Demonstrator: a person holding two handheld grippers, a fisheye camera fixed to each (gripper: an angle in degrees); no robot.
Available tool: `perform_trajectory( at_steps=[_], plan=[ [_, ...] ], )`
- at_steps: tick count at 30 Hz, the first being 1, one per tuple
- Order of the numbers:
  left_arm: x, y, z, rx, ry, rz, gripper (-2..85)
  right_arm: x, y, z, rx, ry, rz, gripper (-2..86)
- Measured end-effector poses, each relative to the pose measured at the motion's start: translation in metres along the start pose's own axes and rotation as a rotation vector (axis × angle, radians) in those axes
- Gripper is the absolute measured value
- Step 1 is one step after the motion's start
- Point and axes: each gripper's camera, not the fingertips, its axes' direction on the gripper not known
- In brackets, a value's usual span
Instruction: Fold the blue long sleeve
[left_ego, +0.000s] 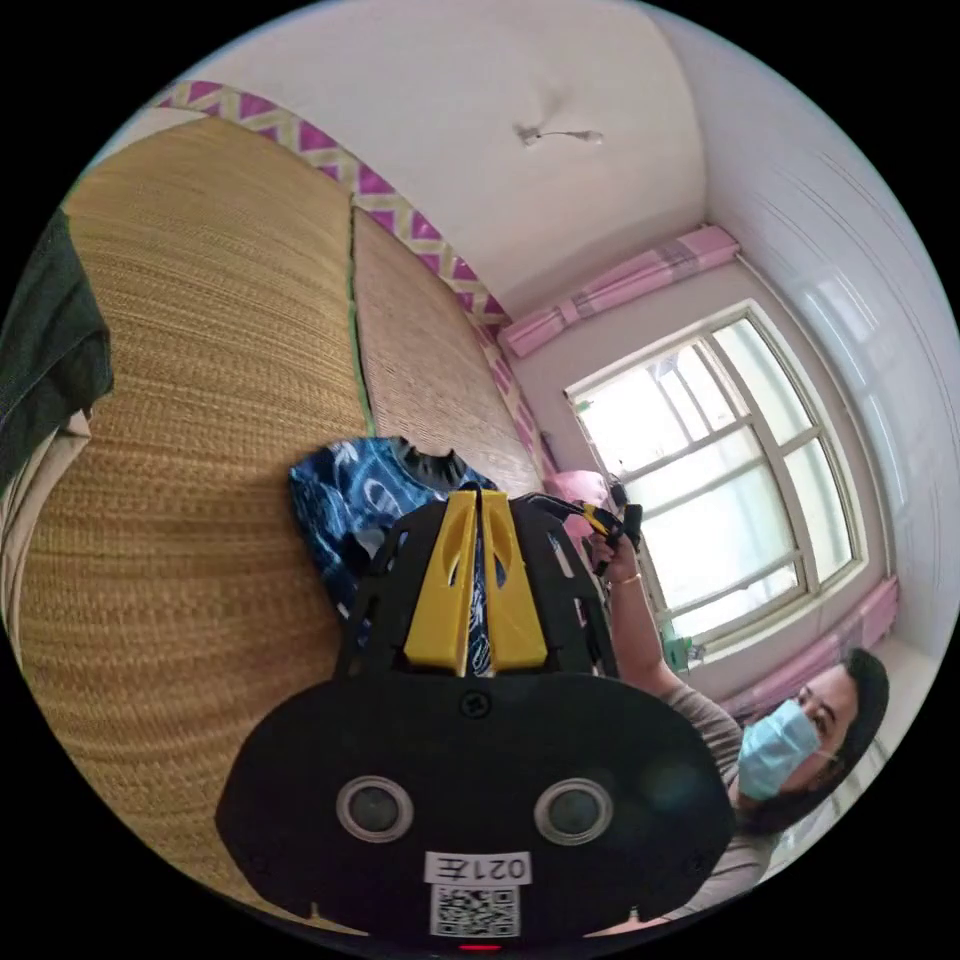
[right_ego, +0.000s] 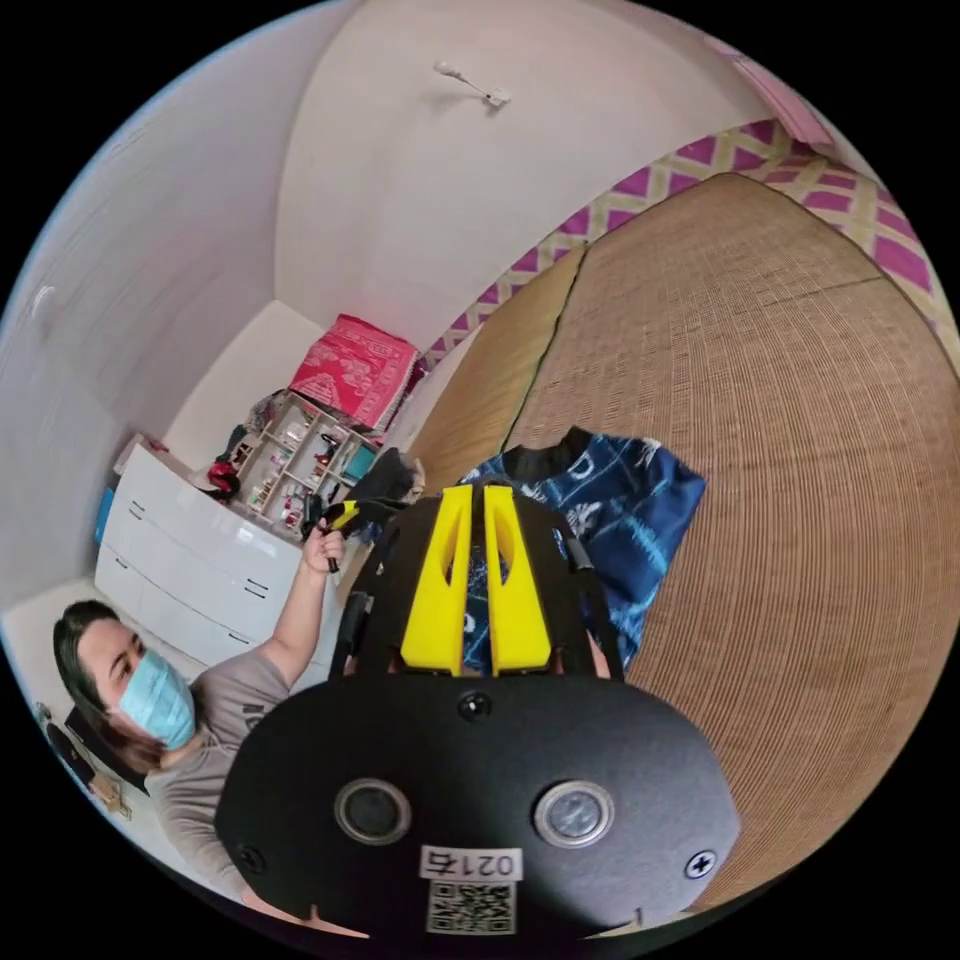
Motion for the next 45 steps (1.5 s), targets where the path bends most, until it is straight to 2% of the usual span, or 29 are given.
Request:
perform_trajectory(
  at_steps=[4, 9, 12, 14, 19, 24, 26, 30, 33, 37, 41, 45],
  plan=[
    [-0.051, -0.066, 0.052, -0.027, -0.048, -0.080, -0.8, 0.073, -0.061, 0.080, -0.036, 0.166, 0.041, 0.9],
    [-0.109, -0.083, 0.101, -0.088, -0.056, -0.151, 0.9, 0.175, -0.050, 0.148, -0.059, 0.295, 0.125, 3.7],
    [-0.124, -0.073, 0.075, -0.014, -0.086, -0.149, 4.1, 0.213, -0.013, 0.152, -0.057, 0.319, 0.148, 7.8],
    [-0.115, -0.058, 0.044, 0.029, -0.120, -0.097, 5.4, 0.226, 0.027, 0.121, -0.037, 0.334, 0.149, 8.5],
    [-0.046, 0.002, 0.055, -0.205, -0.231, 0.127, 13.0, 0.192, 0.132, 0.073, -0.120, 0.265, 0.037, 11.1],
    [-0.025, 0.082, 0.074, -0.340, -0.184, 0.112, 18.1, 0.165, 0.267, 0.060, -0.260, 0.232, 0.043, 15.0],
    [-0.031, 0.106, 0.079, -0.355, -0.152, 0.085, 16.6, 0.170, 0.331, 0.061, -0.311, 0.143, 0.095, 15.1],
    [-0.046, 0.110, 0.076, -0.311, -0.128, 0.032, 12.0, 0.175, 0.401, 0.066, -0.340, 0.093, 0.143, 13.2],
    [-0.059, 0.106, 0.094, -0.365, -0.081, -0.018, 1.2, 0.179, 0.429, 0.065, -0.319, 0.079, 0.167, 8.2],
    [-0.070, 0.103, 0.091, -0.377, -0.085, -0.031, -0.7, 0.191, 0.462, 0.054, -0.308, 0.095, 0.241, 0.9],
    [-0.082, 0.113, 0.049, -0.385, -0.037, -0.034, -0.9, 0.171, 0.524, 0.002, -0.276, -0.027, 0.257, -0.2],
    [-0.079, 0.124, 0.023, -0.464, -0.121, 0.029, -0.7, 0.123, 0.621, -0.012, -0.369, -0.078, 0.240, 0.0]
  ],
)
